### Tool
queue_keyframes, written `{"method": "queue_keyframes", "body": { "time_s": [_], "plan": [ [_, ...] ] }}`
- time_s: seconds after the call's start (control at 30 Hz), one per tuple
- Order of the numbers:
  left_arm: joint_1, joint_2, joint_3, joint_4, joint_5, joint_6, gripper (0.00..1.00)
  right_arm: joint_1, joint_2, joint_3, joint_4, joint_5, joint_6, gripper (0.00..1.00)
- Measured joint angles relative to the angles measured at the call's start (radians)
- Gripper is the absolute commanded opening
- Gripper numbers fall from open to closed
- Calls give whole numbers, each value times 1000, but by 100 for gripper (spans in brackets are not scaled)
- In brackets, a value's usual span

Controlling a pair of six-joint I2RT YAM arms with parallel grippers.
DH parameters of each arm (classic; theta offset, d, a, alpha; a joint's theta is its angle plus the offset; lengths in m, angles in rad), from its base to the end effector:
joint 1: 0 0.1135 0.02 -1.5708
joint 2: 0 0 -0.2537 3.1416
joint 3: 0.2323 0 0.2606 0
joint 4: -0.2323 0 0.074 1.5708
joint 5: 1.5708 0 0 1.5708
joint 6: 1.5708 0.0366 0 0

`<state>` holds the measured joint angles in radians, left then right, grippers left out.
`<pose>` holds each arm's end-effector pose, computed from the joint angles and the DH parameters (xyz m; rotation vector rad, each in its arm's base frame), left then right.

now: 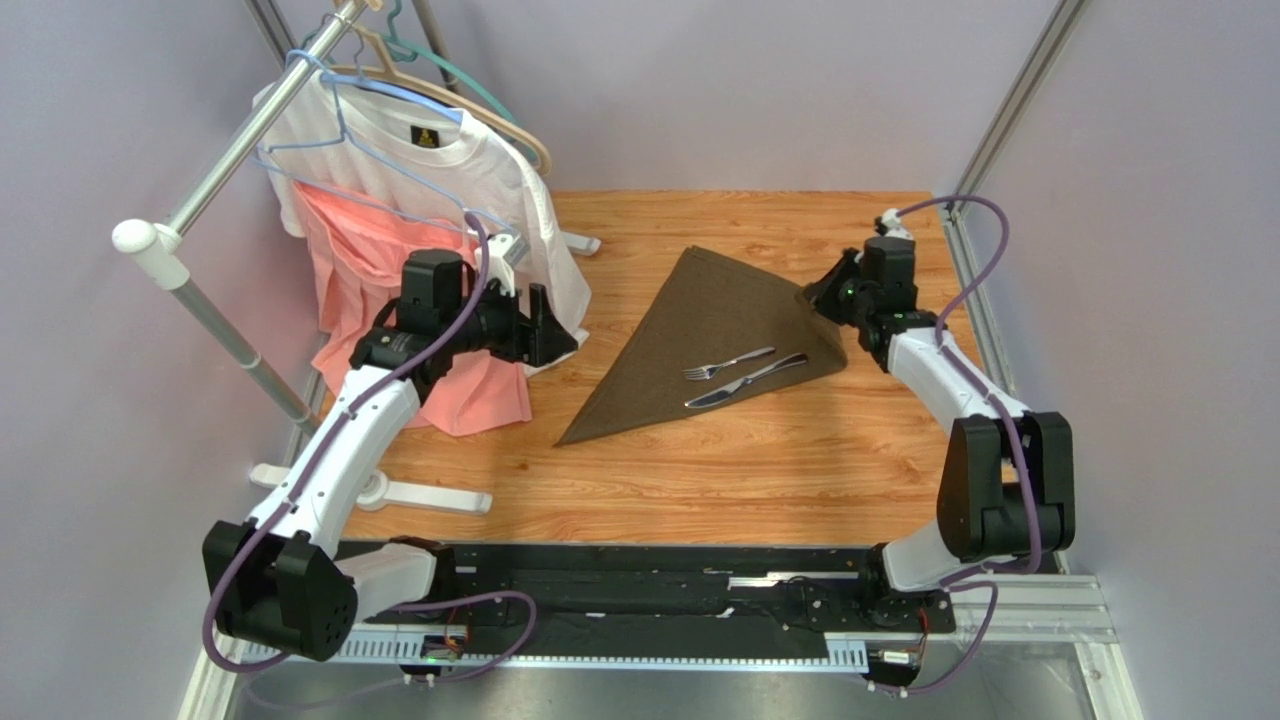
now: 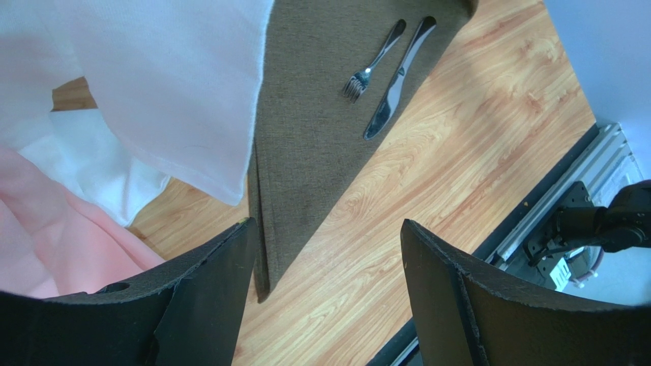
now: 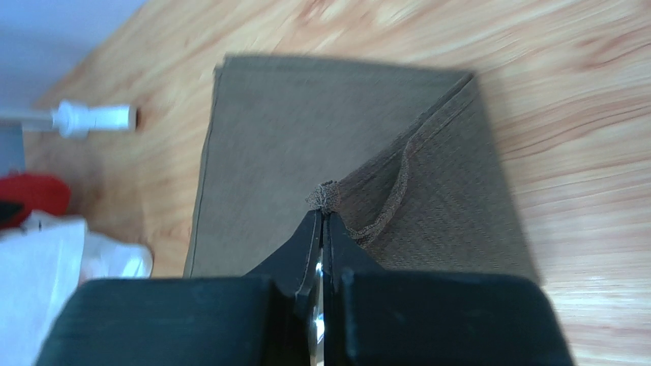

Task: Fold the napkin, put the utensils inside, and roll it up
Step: Fold the napkin

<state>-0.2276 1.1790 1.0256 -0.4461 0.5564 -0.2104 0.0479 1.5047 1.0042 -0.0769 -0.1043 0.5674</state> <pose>0.2584 -0.0797 0.3092 0.3451 2.1631 -0.8522 0.3465 0.0204 0.2373 0.5005 2.1237 0.4665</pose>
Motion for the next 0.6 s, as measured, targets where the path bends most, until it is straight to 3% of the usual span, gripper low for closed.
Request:
{"method": "queue_keyframes", "body": {
  "time_s": [0.23,0.6],
  "plan": [
    [0,-34,0,0,12,0,78,180,23,-20,29,0,3,0],
    [0,-38,0,0,15,0,78,337,93,-26,77,0,29,0]
  ]
}}
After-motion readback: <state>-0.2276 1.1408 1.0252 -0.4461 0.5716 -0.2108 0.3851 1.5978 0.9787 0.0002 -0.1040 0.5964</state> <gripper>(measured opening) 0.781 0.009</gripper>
